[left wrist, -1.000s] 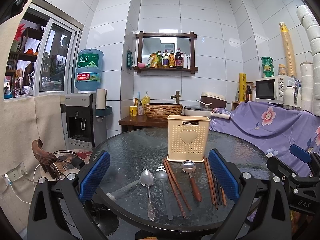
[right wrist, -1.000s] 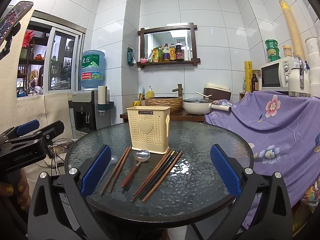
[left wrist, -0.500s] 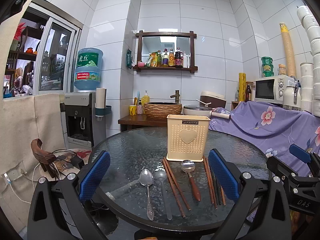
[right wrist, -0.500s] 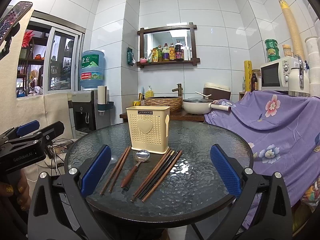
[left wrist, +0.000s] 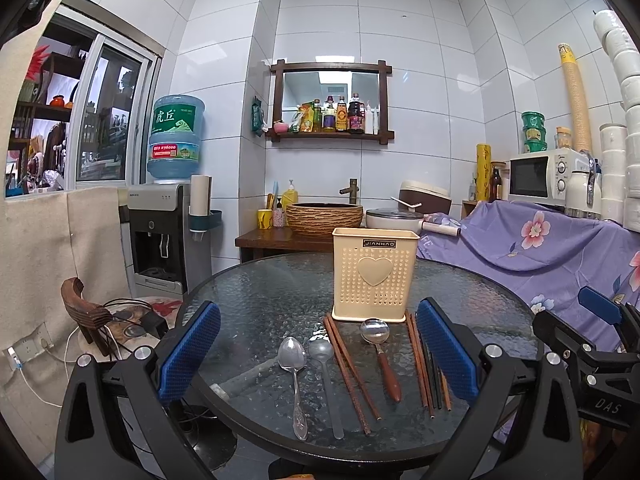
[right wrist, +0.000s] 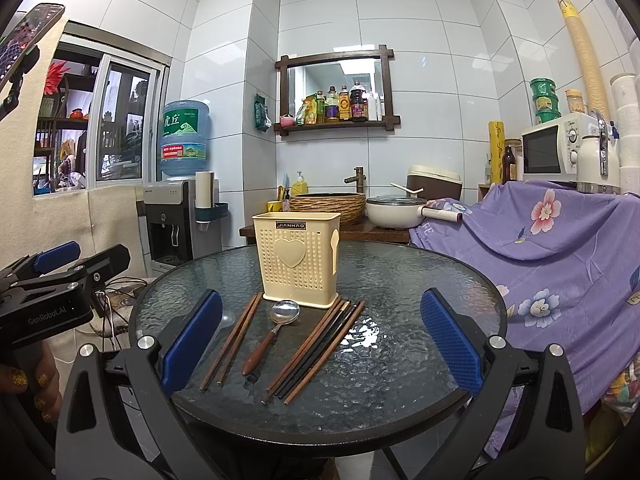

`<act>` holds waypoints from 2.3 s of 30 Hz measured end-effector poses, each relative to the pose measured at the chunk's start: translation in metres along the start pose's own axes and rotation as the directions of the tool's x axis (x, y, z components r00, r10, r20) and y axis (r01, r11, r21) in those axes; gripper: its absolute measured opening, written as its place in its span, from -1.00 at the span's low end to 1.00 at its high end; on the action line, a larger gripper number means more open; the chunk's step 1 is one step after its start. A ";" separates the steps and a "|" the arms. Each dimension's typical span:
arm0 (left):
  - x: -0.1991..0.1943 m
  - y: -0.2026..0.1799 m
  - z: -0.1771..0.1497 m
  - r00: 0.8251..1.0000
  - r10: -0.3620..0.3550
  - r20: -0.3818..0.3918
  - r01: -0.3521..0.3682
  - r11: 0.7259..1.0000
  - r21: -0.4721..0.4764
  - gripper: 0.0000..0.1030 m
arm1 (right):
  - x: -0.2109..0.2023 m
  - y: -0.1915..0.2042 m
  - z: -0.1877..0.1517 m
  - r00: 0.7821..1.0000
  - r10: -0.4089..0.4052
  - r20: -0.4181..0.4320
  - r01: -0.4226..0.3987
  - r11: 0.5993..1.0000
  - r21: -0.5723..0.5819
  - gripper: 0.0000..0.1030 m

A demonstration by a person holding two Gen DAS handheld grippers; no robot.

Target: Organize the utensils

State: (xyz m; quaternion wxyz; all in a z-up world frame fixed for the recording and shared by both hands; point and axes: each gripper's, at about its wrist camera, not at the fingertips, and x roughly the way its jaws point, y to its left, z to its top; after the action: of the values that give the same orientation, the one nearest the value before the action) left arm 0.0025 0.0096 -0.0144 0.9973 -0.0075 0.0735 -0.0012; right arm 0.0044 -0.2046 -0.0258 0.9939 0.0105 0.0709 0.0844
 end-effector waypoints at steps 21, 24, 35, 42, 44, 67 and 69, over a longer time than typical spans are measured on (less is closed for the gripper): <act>0.000 0.001 0.000 1.000 -0.001 -0.004 0.001 1.000 0.000 0.88 | 0.000 0.001 0.000 1.000 -0.001 0.000 0.001 1.000 0.001 0.91; 0.000 0.001 0.000 1.000 0.001 -0.004 -0.001 1.000 0.000 0.88 | 0.000 0.000 0.000 1.000 -0.001 -0.001 0.001 1.000 0.000 0.90; 0.003 0.000 -0.010 1.000 0.001 -0.010 -0.001 1.000 -0.001 0.88 | 0.003 0.002 -0.008 1.000 -0.003 -0.005 0.003 1.000 0.001 0.90; 0.011 0.004 -0.022 0.998 0.006 -0.070 -0.005 1.000 0.015 0.88 | 0.014 -0.003 -0.013 0.998 0.011 -0.055 -0.011 1.000 0.013 0.91; 0.020 0.008 -0.022 0.994 0.013 -0.107 -0.011 1.000 0.025 0.88 | 0.025 -0.010 -0.015 0.995 -0.003 -0.100 0.007 0.999 0.035 0.91; 0.149 0.050 -0.043 0.859 0.089 -0.505 -0.033 0.992 0.118 0.75 | 0.246 -0.057 -0.046 0.738 -0.020 -0.675 0.095 0.993 0.075 -0.02; 0.154 0.050 -0.044 0.855 0.085 -0.512 -0.031 0.993 0.114 0.75 | 0.256 -0.056 -0.047 0.725 -0.004 -0.688 0.085 0.993 0.084 -0.02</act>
State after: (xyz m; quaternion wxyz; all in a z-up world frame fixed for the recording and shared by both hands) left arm 0.1487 0.0581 -0.0815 0.9398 0.0459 0.3379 0.0232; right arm 0.2565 -0.2161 -0.1096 0.8967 0.0313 0.4381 0.0545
